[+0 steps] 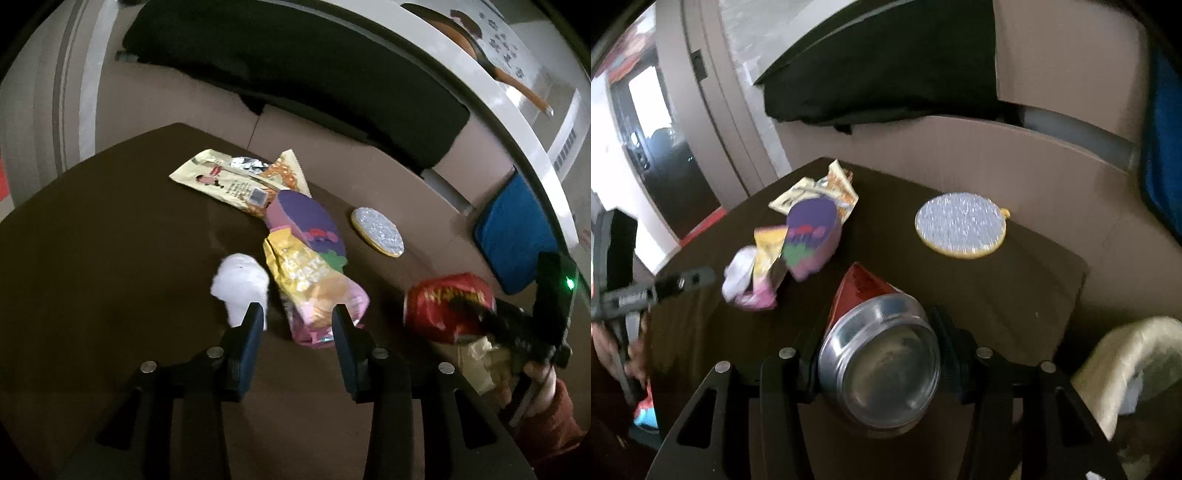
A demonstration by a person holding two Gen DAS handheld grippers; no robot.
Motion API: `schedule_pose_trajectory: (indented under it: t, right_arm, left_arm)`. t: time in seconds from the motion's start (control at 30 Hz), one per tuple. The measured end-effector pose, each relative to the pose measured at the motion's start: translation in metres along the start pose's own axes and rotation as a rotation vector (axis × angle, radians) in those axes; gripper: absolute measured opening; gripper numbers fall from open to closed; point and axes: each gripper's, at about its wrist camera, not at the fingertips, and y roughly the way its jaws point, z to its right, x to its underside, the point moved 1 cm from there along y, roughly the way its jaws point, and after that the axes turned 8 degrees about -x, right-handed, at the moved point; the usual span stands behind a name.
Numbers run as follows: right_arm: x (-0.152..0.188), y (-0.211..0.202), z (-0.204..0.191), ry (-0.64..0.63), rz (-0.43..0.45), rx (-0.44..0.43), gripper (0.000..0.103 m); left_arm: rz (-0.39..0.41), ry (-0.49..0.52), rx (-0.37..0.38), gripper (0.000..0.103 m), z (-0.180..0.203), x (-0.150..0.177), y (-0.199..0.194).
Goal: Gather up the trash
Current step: 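Grasp the white tissue with the left tool while the right tool grasps the red can, then carry the white tissue and red can over the bin and release both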
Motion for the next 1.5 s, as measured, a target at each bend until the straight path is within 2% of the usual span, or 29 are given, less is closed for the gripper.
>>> schedule_pose_trajectory:
  t: [0.1,0.23,0.33,0.5,0.6,0.67,0.8,0.97,1.1,1.2,1.27,1.33,1.37,1.5]
  right_arm:
    - [0.015,-0.002,-0.005,-0.012,-0.01,-0.008,0.047]
    - [0.04,-0.006,-0.008,-0.012,-0.028,-0.016,0.05]
    - [0.051,-0.004,-0.009,-0.016,-0.025,-0.035,0.06]
    - [0.061,-0.009,-0.013,-0.022,-0.006,-0.058,0.063]
    - [0.063,-0.015,-0.017,-0.055,0.005,-0.046,0.066]
    - [0.063,-0.019,-0.018,-0.075,0.008,-0.037,0.067]
    - [0.058,-0.022,-0.016,-0.092,0.012,-0.016,0.067]
    - [0.048,-0.016,-0.016,-0.105,-0.006,-0.013,0.067]
    - [0.04,-0.006,-0.02,-0.131,-0.025,-0.017,0.067]
    - [0.038,0.009,-0.016,-0.101,-0.057,-0.019,0.066]
    - [0.039,0.017,-0.013,-0.087,-0.071,-0.011,0.062]
    - [0.041,0.023,-0.011,-0.082,-0.073,0.009,0.054]
    - [0.042,0.024,-0.01,-0.076,-0.075,0.011,0.054]
    - [0.042,0.018,-0.008,-0.045,-0.059,-0.033,0.048]
  left_arm:
    - [0.026,0.006,-0.045,0.04,0.002,-0.001,-0.002]
    - [0.052,0.025,-0.154,0.041,-0.006,-0.011,0.008]
    - [0.015,0.034,-0.208,0.041,-0.014,-0.019,0.028]
    - [-0.059,0.036,-0.246,0.041,-0.02,-0.026,0.06]
    - [-0.092,-0.016,-0.212,0.038,-0.024,-0.026,0.065]
    - [-0.095,-0.021,-0.191,0.02,-0.022,-0.025,0.062]
    - [-0.058,0.019,-0.187,0.018,-0.007,-0.017,0.043]
    - [-0.026,0.052,-0.107,0.018,0.016,-0.005,0.015]
    - [-0.051,0.092,-0.031,0.018,0.035,0.008,0.005]
    - [-0.084,0.112,-0.017,0.018,0.044,0.019,0.008]
    - [-0.103,0.111,-0.019,0.018,0.043,0.025,0.012]
    - [-0.12,0.101,-0.024,0.018,0.042,0.031,0.016]
    - [-0.126,0.098,-0.025,0.018,0.041,0.033,0.018]
    - [-0.135,0.102,-0.029,0.018,0.041,0.038,0.02]
